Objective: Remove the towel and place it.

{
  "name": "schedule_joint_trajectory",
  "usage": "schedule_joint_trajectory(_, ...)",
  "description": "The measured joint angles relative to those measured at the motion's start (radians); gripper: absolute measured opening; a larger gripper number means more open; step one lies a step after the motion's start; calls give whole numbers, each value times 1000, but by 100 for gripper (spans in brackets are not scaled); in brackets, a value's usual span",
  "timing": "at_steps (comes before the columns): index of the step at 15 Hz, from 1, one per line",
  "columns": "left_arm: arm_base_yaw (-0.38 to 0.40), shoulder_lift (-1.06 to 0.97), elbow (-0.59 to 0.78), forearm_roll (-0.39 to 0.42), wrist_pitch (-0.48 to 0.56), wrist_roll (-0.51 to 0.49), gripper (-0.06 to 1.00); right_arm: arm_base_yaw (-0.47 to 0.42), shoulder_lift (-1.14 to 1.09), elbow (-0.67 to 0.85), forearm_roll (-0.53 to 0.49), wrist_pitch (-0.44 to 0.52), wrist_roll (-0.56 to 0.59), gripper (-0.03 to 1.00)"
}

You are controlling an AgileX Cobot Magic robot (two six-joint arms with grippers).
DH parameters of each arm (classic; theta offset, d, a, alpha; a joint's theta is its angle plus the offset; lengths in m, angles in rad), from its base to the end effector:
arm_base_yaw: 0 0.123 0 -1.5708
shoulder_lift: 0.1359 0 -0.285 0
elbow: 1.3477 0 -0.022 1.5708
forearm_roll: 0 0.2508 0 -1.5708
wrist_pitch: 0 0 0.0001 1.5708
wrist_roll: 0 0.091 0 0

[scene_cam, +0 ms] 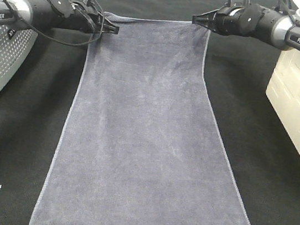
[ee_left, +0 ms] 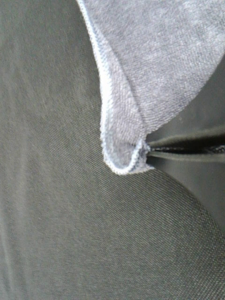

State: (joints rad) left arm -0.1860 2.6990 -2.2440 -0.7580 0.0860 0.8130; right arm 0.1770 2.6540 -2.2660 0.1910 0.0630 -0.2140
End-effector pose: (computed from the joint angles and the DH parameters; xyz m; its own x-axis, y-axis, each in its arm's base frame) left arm 0.5849 -0.1156 0.1014 -0.3958 0.1322 -0.9088 0.2603 0.9652 0.0270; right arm 0.5891 0.1065 0.1355 -0.3448 -0.0854 -0.9348 -0.1952 0.9806 -0.0176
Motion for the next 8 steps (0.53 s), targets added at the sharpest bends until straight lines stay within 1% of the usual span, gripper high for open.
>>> schedule_joint_trajectory(5,0,41,-10,-15,-15,0,1,-5,39,-42,10,-17,0,2)
schedule_joint_trajectory(8,0,65,-10,-19,-45,0,4,-5,68,-47,14,-16,0,2)
